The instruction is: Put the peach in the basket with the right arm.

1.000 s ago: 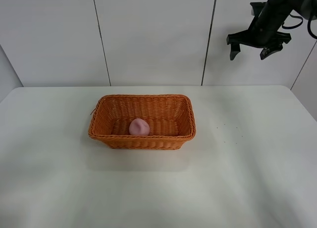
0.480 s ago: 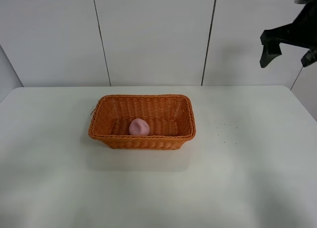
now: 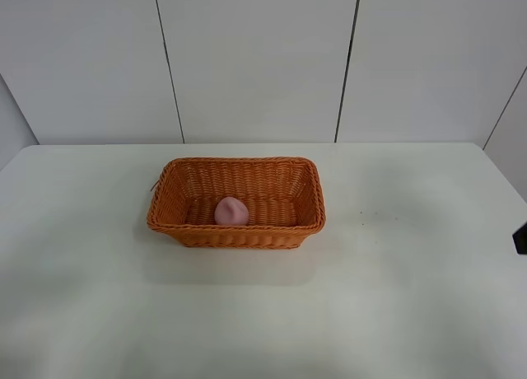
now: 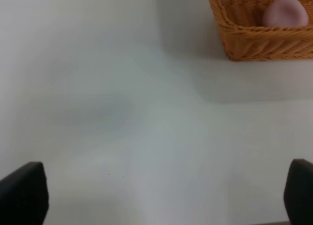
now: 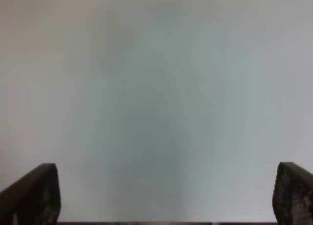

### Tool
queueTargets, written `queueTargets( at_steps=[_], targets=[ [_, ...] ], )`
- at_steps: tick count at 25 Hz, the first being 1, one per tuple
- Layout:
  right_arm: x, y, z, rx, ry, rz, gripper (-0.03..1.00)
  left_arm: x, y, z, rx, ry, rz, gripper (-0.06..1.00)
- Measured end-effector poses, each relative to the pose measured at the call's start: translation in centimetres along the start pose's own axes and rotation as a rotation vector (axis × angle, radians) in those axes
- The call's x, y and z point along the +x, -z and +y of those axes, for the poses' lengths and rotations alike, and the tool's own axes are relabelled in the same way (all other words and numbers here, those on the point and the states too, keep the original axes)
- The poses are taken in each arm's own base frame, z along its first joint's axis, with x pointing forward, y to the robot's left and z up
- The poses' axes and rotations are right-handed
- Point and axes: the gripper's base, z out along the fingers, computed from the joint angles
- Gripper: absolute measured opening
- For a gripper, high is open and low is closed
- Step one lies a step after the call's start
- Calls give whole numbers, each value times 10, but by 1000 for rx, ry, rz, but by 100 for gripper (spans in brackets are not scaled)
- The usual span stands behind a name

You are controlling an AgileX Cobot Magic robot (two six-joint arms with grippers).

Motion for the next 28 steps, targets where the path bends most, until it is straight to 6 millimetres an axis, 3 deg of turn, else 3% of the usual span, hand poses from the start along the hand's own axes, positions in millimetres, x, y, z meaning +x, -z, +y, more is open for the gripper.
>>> queueTargets(
  at_steps=[5, 9, 19, 28],
  targets=[
    [60, 5, -2, -8, -4, -240, 67, 0, 0, 0, 0, 0, 0, 99],
    [90, 6, -2, -15, -9, -373, 67, 0, 0, 0, 0, 0, 0, 99],
    [119, 25, -4, -26, -17, -614, 67, 0, 0, 0, 0, 0, 0, 99],
    [119, 26, -4, -27, -17, -621, 67, 0, 0, 0, 0, 0, 0, 99]
  ],
)
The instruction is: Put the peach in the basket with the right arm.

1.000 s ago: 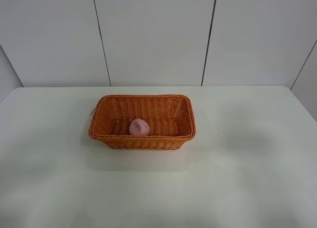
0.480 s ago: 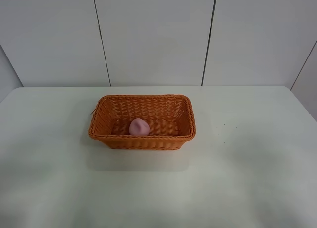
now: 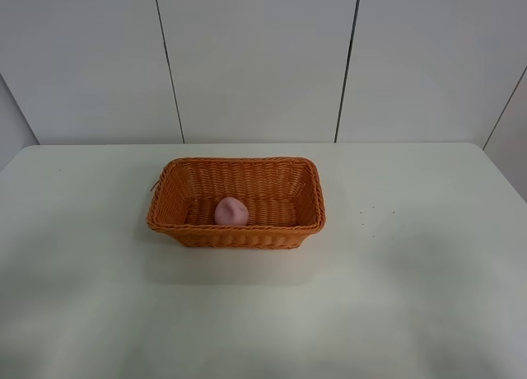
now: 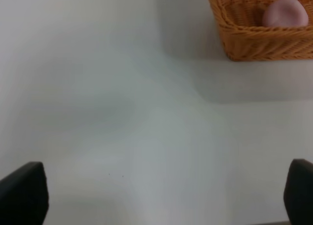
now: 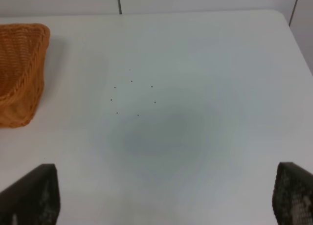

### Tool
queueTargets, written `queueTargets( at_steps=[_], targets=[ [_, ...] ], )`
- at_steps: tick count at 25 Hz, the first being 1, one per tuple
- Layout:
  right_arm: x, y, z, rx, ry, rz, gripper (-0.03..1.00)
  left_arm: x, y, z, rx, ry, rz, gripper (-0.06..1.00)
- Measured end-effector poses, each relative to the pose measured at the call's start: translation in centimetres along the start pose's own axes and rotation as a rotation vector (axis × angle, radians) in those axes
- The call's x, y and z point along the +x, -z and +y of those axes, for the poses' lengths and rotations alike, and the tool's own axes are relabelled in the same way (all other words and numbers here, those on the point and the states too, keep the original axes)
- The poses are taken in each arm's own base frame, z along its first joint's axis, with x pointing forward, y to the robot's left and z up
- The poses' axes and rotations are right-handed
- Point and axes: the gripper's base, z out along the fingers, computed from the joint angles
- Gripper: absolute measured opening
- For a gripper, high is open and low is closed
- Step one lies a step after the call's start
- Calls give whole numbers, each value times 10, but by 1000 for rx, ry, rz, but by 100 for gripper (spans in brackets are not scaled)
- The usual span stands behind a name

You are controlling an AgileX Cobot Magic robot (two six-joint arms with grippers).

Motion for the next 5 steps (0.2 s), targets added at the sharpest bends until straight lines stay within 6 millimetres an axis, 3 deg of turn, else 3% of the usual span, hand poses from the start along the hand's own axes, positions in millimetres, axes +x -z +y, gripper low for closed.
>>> queueTargets(
  at_steps=[5],
  targets=[
    [0, 0, 0, 0, 0, 0, 67, 0, 0, 0, 0, 0, 0, 99]
  ],
)
